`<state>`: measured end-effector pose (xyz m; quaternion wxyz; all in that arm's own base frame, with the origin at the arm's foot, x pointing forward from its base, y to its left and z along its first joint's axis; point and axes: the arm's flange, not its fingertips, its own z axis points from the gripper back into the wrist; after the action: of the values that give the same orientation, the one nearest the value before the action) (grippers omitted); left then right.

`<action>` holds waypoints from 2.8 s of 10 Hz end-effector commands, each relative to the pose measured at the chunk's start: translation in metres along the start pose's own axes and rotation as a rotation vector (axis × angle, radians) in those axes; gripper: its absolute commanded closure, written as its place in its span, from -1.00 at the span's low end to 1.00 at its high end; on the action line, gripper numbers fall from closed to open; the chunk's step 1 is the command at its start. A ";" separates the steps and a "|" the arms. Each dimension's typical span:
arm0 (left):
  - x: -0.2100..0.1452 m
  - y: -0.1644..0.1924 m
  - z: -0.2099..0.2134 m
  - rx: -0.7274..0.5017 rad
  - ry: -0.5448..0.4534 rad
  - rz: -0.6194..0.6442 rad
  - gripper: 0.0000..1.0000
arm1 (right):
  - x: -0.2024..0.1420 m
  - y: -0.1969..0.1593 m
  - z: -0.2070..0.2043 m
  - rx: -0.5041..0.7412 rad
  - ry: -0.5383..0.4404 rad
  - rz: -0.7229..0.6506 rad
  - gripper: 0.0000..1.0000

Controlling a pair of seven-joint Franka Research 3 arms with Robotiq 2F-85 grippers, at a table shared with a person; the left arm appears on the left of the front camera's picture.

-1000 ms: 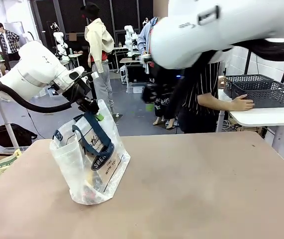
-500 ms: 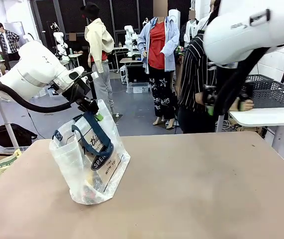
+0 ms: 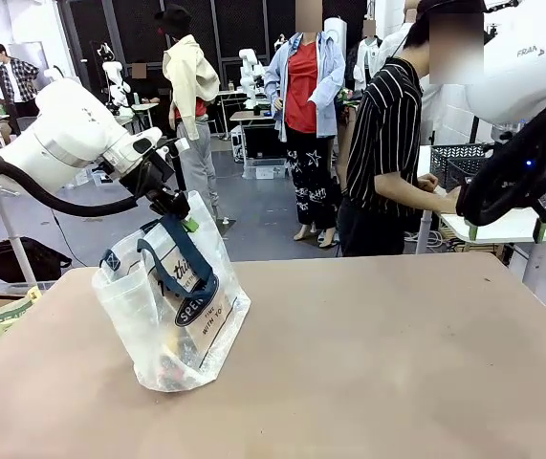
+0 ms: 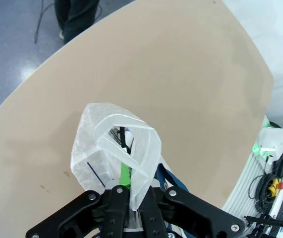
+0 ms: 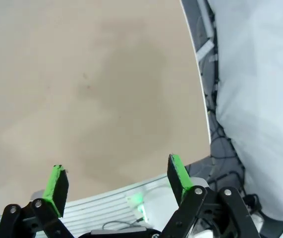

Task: Transfer purchased items from the store into the shopping bag.
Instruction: Move the Reusable shopping bag to the right side of the table.

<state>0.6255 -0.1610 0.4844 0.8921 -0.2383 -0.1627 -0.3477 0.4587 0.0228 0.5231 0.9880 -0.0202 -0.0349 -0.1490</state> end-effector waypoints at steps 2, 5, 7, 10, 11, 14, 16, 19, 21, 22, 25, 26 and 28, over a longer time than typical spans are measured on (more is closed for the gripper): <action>0.003 -0.011 0.004 0.171 -0.021 -0.073 1.00 | -0.002 0.012 0.011 -0.026 -0.022 0.036 -1.00; -0.009 -0.020 0.056 0.365 0.004 -0.052 1.00 | -0.002 0.012 0.011 -0.026 -0.022 0.036 -1.00; -0.024 -0.020 0.091 0.431 -0.002 -0.027 1.00 | -0.002 0.012 0.011 -0.026 -0.022 0.036 -1.00; -0.054 -0.004 0.145 0.491 0.037 0.111 1.00 | -0.002 0.012 0.011 -0.026 -0.022 0.036 -1.00; -0.069 0.004 0.163 0.512 0.032 0.187 1.00 | -0.002 0.012 0.011 -0.026 -0.022 0.036 -1.00; -0.110 0.025 0.193 0.517 0.061 0.344 1.00 | -0.002 0.012 0.011 -0.026 -0.022 0.036 -1.00; -0.127 0.046 0.191 0.496 0.071 0.391 1.00 | -0.002 0.012 0.011 -0.026 -0.022 0.036 -1.00; -0.134 0.055 0.193 0.481 0.081 0.415 0.01 | -0.002 0.012 0.011 -0.026 -0.022 0.036 -1.00; -0.132 0.047 0.206 0.545 0.031 0.450 -0.76 | -0.002 0.012 0.011 -0.026 -0.022 0.036 -1.00; -0.129 0.031 0.217 0.594 -0.028 0.427 -1.00 | -0.002 0.012 0.011 -0.026 -0.022 0.036 -1.00; -0.103 -0.034 0.254 0.843 -0.167 0.420 -1.00 | -0.002 0.012 0.011 -0.026 -0.022 0.036 -1.00; -0.084 -0.056 0.251 0.850 -0.191 0.333 -1.00 | -0.002 0.012 0.011 -0.026 -0.022 0.036 -1.00; -0.034 -0.085 0.206 0.750 -0.129 0.100 -1.00 | -0.002 0.012 0.011 -0.026 -0.022 0.036 -1.00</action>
<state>0.4941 -0.0651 0.6875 0.9283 0.0807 -0.3306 -0.1502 0.4594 0.0367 0.5321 0.9896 -0.0254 -0.0446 -0.1342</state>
